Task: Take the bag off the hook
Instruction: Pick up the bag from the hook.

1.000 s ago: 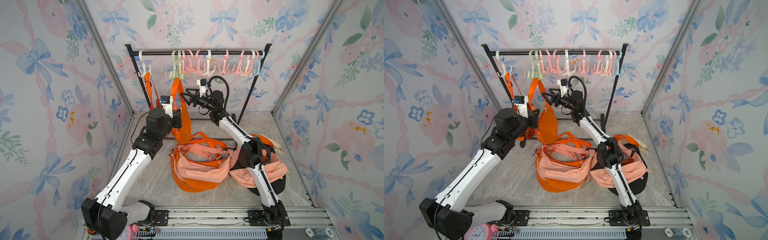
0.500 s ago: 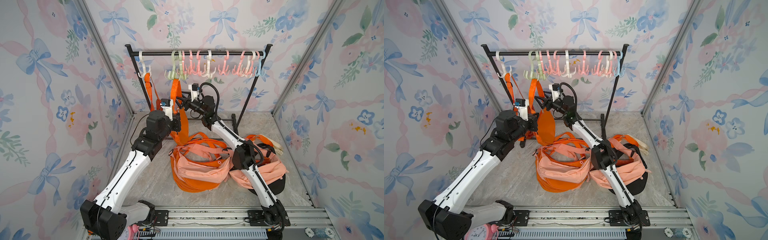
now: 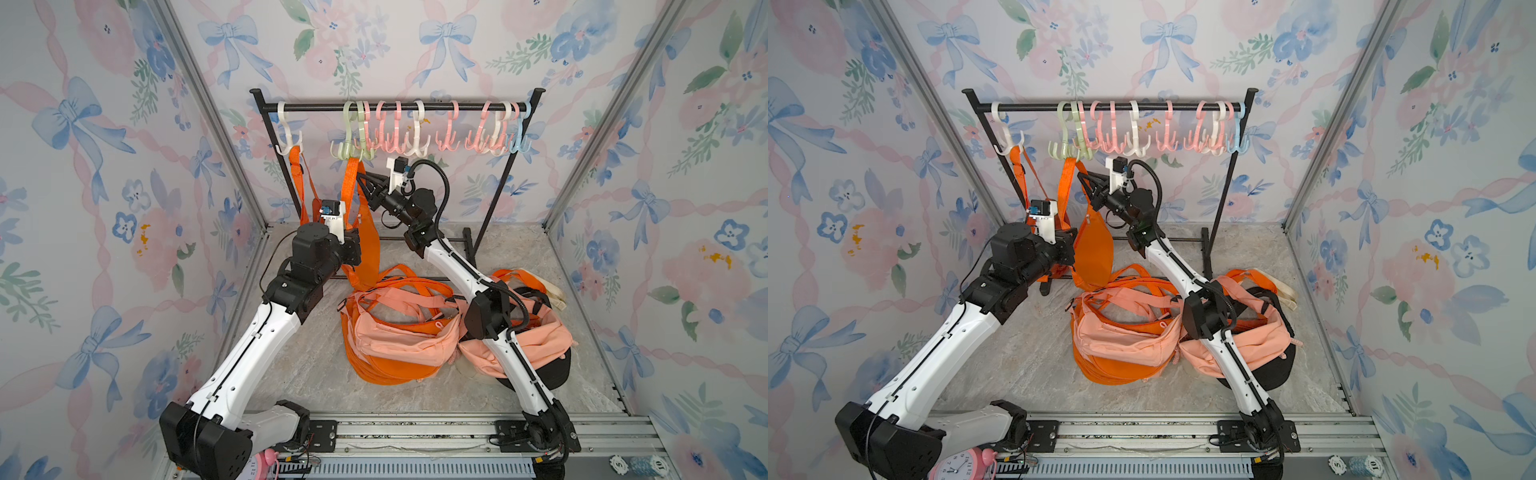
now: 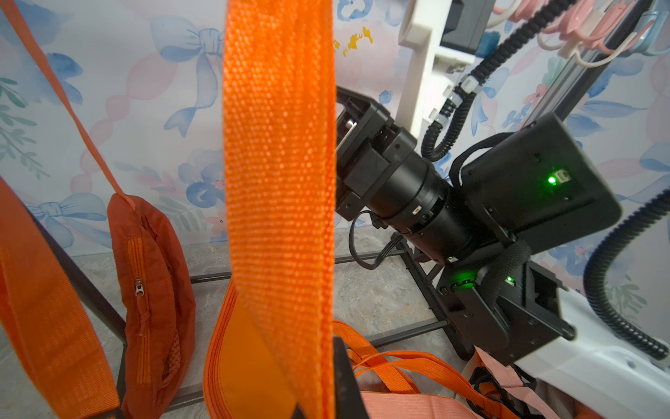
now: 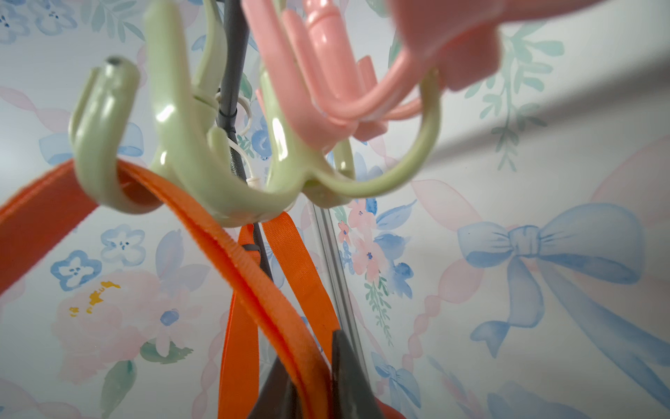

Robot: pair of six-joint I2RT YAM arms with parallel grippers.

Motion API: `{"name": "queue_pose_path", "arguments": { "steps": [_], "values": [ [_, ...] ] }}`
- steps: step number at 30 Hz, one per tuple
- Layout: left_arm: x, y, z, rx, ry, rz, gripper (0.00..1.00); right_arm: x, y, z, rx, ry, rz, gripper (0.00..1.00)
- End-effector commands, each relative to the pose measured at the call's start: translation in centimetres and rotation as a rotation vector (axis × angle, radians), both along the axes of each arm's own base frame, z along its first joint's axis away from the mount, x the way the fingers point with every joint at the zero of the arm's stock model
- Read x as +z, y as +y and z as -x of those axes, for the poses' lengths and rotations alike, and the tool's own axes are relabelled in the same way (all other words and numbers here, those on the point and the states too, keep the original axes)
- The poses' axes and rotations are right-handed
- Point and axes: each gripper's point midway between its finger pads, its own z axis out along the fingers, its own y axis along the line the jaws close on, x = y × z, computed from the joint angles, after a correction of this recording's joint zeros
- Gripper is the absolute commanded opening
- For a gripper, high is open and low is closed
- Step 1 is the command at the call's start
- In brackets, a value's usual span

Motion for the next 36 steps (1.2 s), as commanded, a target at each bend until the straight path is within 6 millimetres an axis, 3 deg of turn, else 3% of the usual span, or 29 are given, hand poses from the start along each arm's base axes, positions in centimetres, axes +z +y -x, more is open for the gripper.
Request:
{"name": "queue_pose_path", "arguments": {
  "steps": [1, 12, 25, 36],
  "values": [
    [0.0, 0.1, 0.4, -0.009, 0.007, 0.013, 0.0, 1.7, -0.3, 0.8, 0.013, -0.027, -0.042, 0.0],
    [2.9, -0.7, -1.5, -0.03, -0.028, 0.037, 0.0, 3.4, -3.4, 0.6, -0.001, 0.029, -0.072, 0.0],
    [6.8, -1.4, -4.6, -0.045, -0.074, 0.053, 0.0, 6.5, -5.6, 3.2, 0.004, -0.013, -0.071, 0.0],
    [11.8, -1.2, -5.0, -0.038, -0.153, 0.038, 0.0, 9.5, -6.6, 5.2, 0.011, -0.056, -0.078, 0.0]
  ]
}}
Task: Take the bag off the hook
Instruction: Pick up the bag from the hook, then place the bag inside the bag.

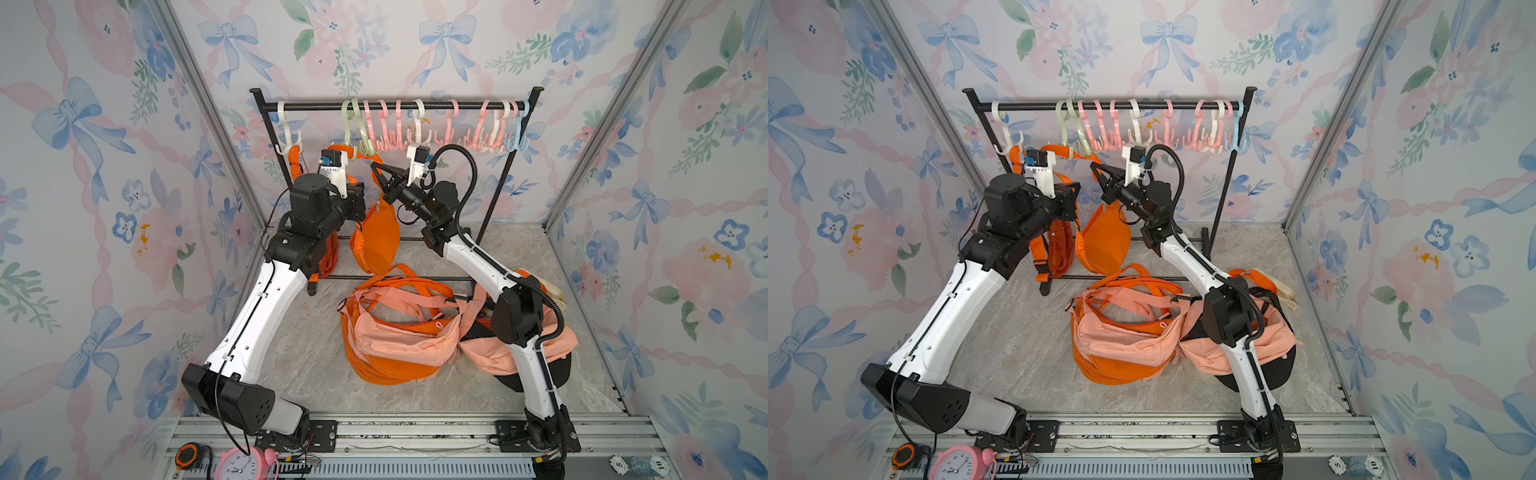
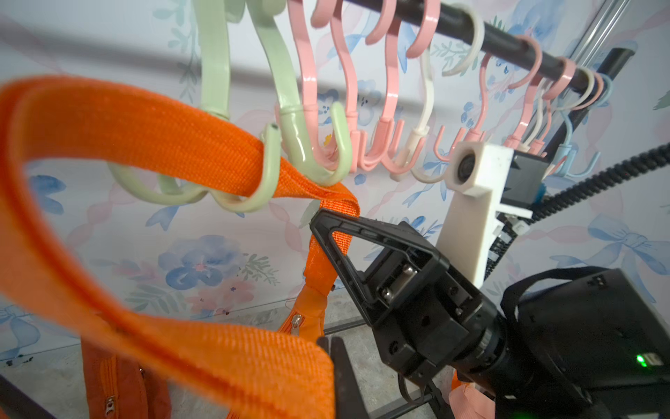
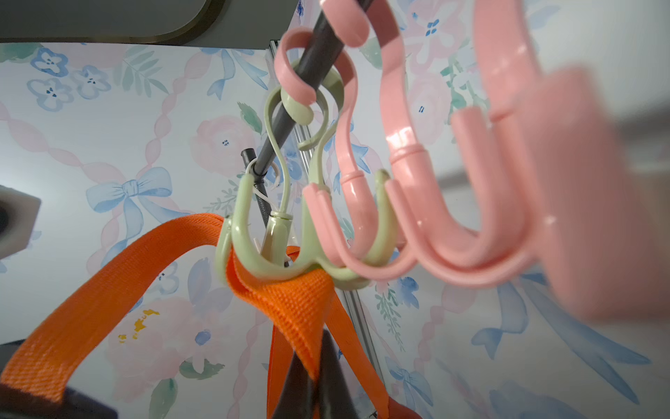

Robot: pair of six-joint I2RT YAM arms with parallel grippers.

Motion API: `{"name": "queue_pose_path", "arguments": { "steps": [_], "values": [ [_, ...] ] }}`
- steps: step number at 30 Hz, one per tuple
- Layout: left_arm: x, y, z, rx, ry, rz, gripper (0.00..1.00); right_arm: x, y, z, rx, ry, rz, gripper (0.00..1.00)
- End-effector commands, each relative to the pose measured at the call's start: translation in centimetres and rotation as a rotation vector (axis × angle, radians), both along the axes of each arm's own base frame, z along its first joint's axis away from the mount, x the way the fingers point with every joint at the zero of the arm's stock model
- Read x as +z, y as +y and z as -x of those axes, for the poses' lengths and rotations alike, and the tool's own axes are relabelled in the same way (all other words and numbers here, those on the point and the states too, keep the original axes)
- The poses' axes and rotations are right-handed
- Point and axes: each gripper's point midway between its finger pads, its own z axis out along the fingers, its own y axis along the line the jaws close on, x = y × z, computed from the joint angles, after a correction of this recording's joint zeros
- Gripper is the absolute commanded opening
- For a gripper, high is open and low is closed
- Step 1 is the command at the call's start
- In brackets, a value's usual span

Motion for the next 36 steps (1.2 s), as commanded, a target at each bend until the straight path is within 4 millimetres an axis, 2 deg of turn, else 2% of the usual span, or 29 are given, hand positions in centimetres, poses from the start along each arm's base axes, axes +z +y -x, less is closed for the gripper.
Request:
{"name": "queue_pose_path", "arguments": {
  "steps": [1, 7, 12, 22, 28, 36],
  "values": [
    [1.9, 0.5, 0.0, 0.007, -0.038, -0.015, 0.0, 4.7, -1.9, 2.4, -0.001, -0.103, -0.041, 0.0],
    [4.0, 1.3, -0.1, 0.03, -0.072, -0.013, 0.0, 5.9, -2.3, 3.0, -0.005, -0.112, -0.036, 0.0],
    [5.6, 2.3, 0.0, 0.056, -0.105, -0.008, 0.0, 6.2, -2.7, 3.6, -0.006, -0.109, -0.032, 0.0],
    [8.9, 3.5, 1.7, 0.094, -0.184, -0.015, 0.0, 6.6, -3.8, 5.8, -0.019, -0.13, -0.037, 0.0],
    [9.6, 4.0, 3.4, 0.101, -0.202, -0.007, 0.0, 7.4, -4.6, 7.8, -0.028, -0.152, -0.024, 0.0],
    [10.6, 2.8, 7.6, 0.061, -0.257, -0.04, 0.0, 8.7, -6.7, 12.5, -0.063, -0.215, 0.019, 0.0]
  ]
}}
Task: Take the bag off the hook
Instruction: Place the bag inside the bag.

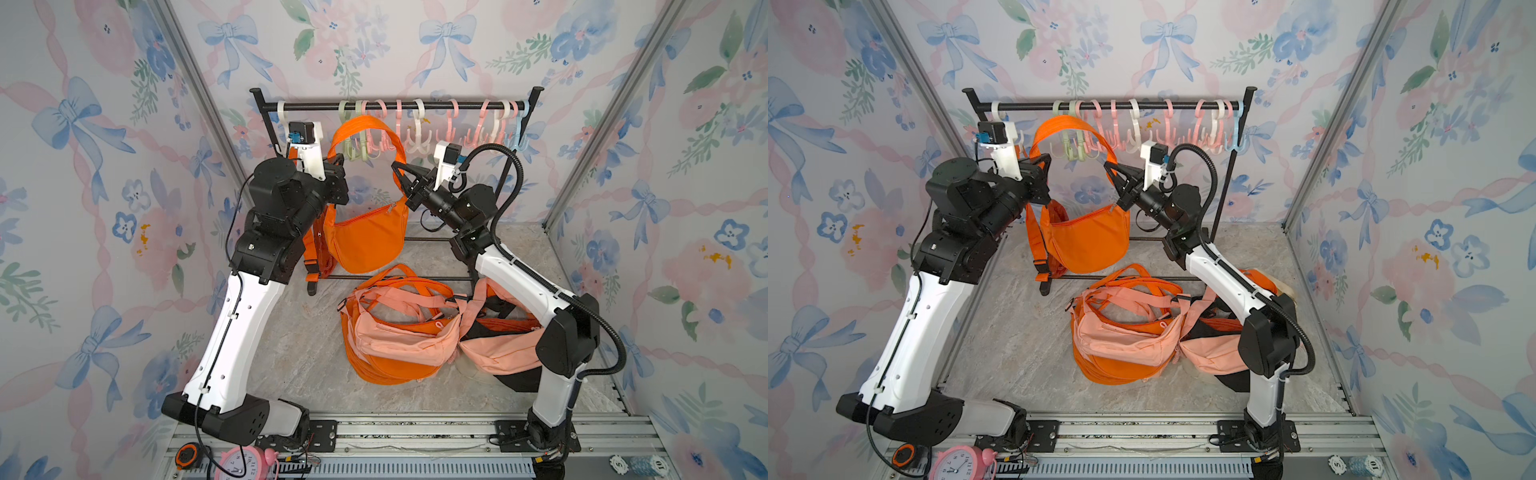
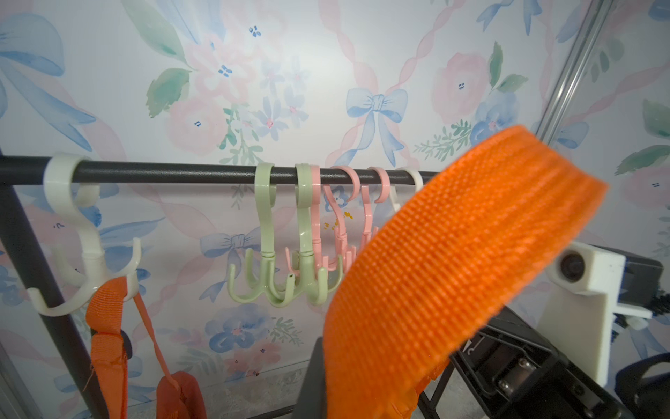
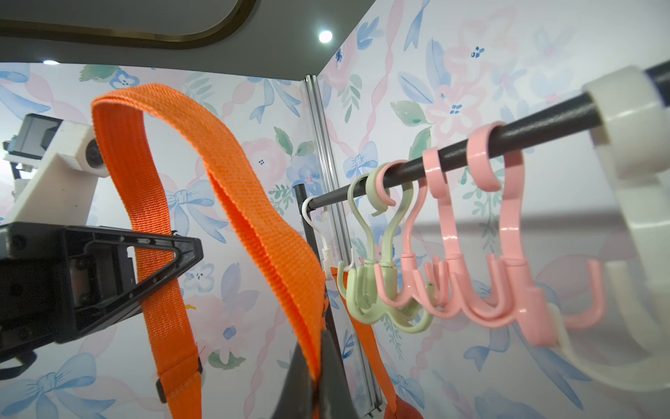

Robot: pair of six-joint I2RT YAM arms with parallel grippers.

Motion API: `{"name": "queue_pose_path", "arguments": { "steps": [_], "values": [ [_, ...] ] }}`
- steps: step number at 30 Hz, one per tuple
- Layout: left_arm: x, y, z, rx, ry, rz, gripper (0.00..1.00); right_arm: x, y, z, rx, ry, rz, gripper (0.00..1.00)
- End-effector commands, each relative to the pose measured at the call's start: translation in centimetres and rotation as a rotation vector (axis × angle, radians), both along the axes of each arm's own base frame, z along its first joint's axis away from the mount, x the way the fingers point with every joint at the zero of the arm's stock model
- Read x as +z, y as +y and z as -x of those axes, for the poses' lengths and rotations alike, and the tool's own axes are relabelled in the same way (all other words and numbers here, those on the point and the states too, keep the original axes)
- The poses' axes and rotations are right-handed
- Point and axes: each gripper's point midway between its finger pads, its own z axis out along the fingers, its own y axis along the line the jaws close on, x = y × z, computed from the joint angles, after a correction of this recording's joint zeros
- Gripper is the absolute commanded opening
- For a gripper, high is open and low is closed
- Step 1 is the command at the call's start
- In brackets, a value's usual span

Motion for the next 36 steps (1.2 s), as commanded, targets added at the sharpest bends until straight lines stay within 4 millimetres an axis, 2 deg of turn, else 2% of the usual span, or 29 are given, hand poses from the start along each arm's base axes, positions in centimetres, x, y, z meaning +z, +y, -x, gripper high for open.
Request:
{"name": "queue_pose_path", "arguments": {
  "steps": [1, 5, 14, 18, 24, 30, 36],
  "values": [
    [1.2, -0.1, 2.4, -0.012, -0.058, -0.031, 0.0, 3.7, -1.6, 4.1, -0.025, -0.13, -0.015, 0.0],
    [0.9, -1.9, 4.5, -0.095, -0.077, -0.065, 0.0, 4.9, -2.7, 7.8, -0.045, -0.185, 0.029, 0.0],
    [0.2, -4.4, 8.2, -0.214, -0.101, -0.085, 0.0, 5.2, -5.4, 15.6, -0.112, -0.301, 0.127, 0.0],
    [0.0, -5.8, 10.2, -0.284, -0.136, -0.097, 0.0, 4.4, -6.3, 19.0, -0.178, -0.372, 0.218, 0.0],
    [0.0, -6.4, 13.7, -0.381, -0.238, -0.045, 0.0, 3.4, -8.9, 22.7, -0.22, -0.397, 0.277, 0.0],
    [-1.3, -7.7, 16.7, -0.485, -0.282, -0.063, 0.0, 2.7, -11.8, 26.6, -0.239, -0.429, 0.305, 0.0],
    [-2.0, -9.3, 20.1, -0.613, -0.334, -0.104, 0.0, 2.2, -14.6, 28.8, -0.267, -0.432, 0.31, 0.0]
  ]
}}
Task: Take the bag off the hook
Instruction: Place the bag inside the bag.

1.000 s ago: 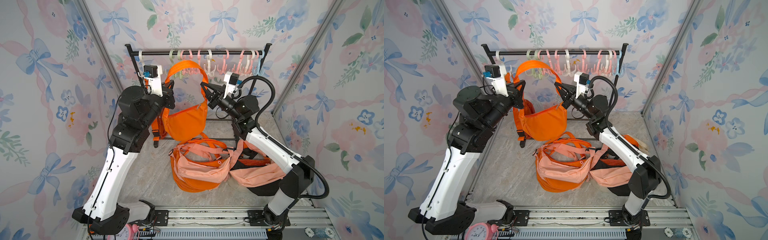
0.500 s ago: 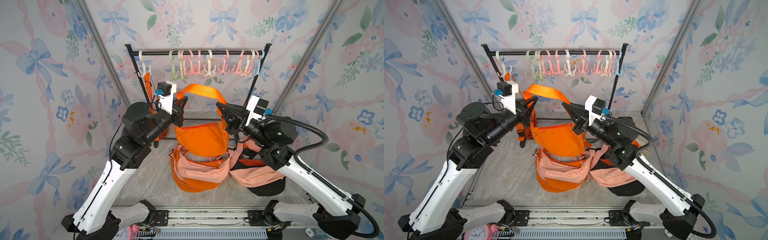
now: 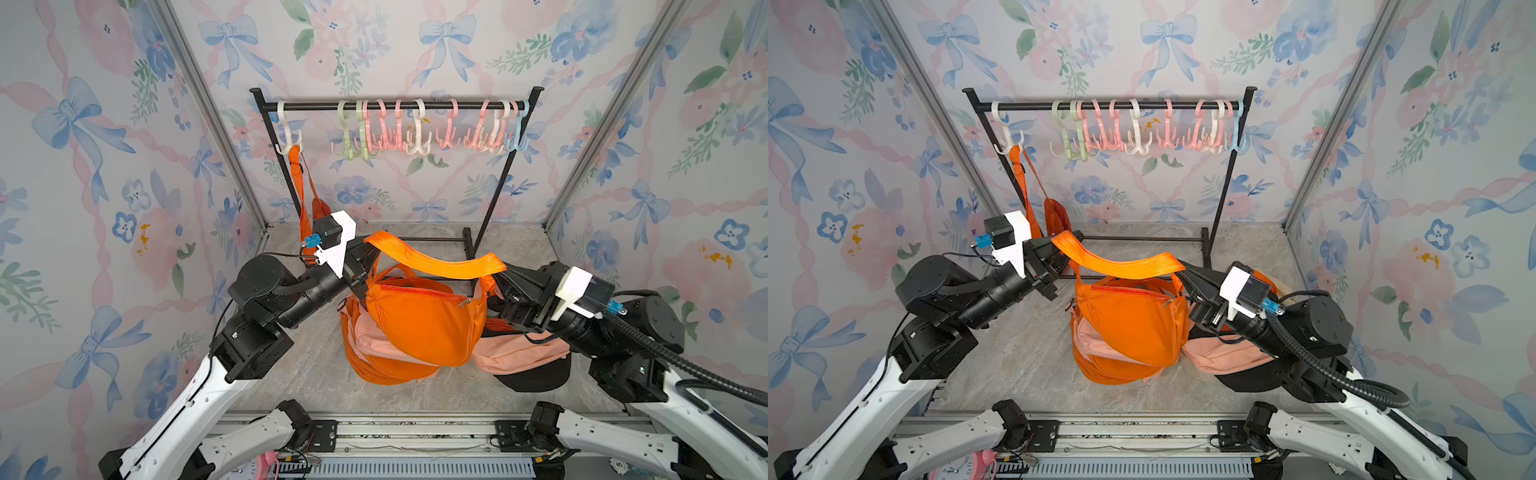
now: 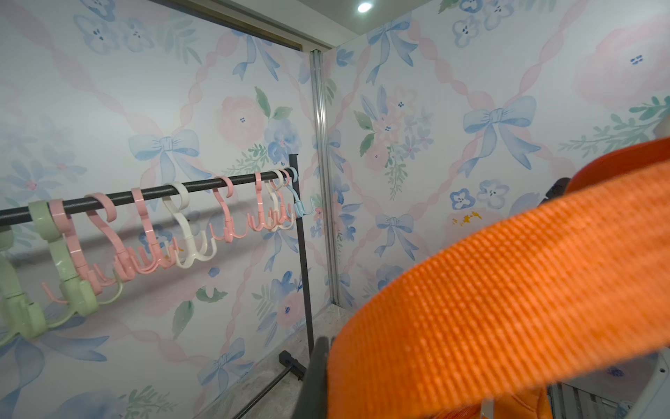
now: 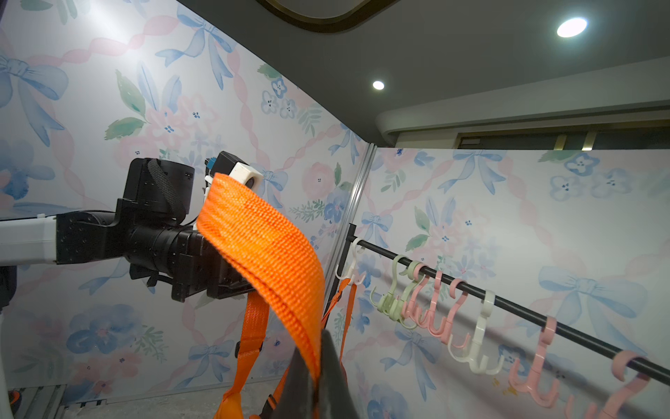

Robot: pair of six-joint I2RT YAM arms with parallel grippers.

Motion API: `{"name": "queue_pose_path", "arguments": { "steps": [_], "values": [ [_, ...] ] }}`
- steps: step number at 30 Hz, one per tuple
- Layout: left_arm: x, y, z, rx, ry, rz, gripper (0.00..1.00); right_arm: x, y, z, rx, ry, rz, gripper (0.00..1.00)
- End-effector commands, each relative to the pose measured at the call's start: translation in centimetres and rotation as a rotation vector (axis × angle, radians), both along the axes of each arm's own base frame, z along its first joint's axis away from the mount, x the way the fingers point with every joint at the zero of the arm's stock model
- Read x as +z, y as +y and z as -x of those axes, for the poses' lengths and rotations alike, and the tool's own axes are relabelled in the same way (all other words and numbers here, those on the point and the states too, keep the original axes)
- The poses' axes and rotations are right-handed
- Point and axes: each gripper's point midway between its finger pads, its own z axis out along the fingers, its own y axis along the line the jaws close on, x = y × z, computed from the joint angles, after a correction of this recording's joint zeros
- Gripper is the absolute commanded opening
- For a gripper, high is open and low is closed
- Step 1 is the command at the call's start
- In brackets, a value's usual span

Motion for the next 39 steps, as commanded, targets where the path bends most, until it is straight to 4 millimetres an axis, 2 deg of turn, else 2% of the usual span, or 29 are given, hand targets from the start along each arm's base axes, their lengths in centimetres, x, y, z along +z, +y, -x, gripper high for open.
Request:
{"name": "queue_pose_path", "arguments": {
  "steps": [1, 4, 7, 10, 16, 19, 24, 27, 39],
  "values": [
    [0.6, -1.0, 2.6, -0.092, -0.085, -0.009, 0.0, -1.2, -1.3, 0.0, -0.064, 0.013, 0.032, 0.0],
    [-0.7, -2.4, 3.8, -0.145, -0.091, -0.04, 0.0, -2.5, -2.5, -0.1, -0.104, 0.033, 0.024, 0.0],
    [-3.0, -3.7, 3.2, -0.134, -0.055, -0.066, 0.0, -4.9, -3.2, -1.3, -0.183, 0.061, 0.036, 0.0],
    [-5.5, -4.6, 1.4, -0.082, -0.003, -0.079, 0.0, -7.3, -3.6, -3.2, -0.288, 0.104, 0.05, 0.0],
    [-10.0, -6.0, -3.5, 0.09, 0.102, -0.13, 0.0, -11.8, -3.4, -7.4, -0.471, 0.227, 0.083, 0.0],
    [-11.9, -5.5, -6.3, 0.182, 0.181, -0.109, 0.0, -13.7, -4.3, -10.1, -0.569, 0.308, 0.057, 0.0],
    [-15.4, -3.5, -10.8, 0.317, 0.331, -0.042, 0.0, -17.5, -7.6, -15.2, -0.649, 0.511, -0.058, 0.0],
    [-17.3, -2.5, -12.6, 0.376, 0.378, -0.035, 0.0, -19.7, -9.3, -17.5, -0.665, 0.609, -0.119, 0.0],
    [-22.9, -2.0, -18.1, 0.483, 0.496, -0.066, 0.0, -25.7, -11.0, -24.0, -0.714, 0.79, -0.168, 0.0]
  ]
}}
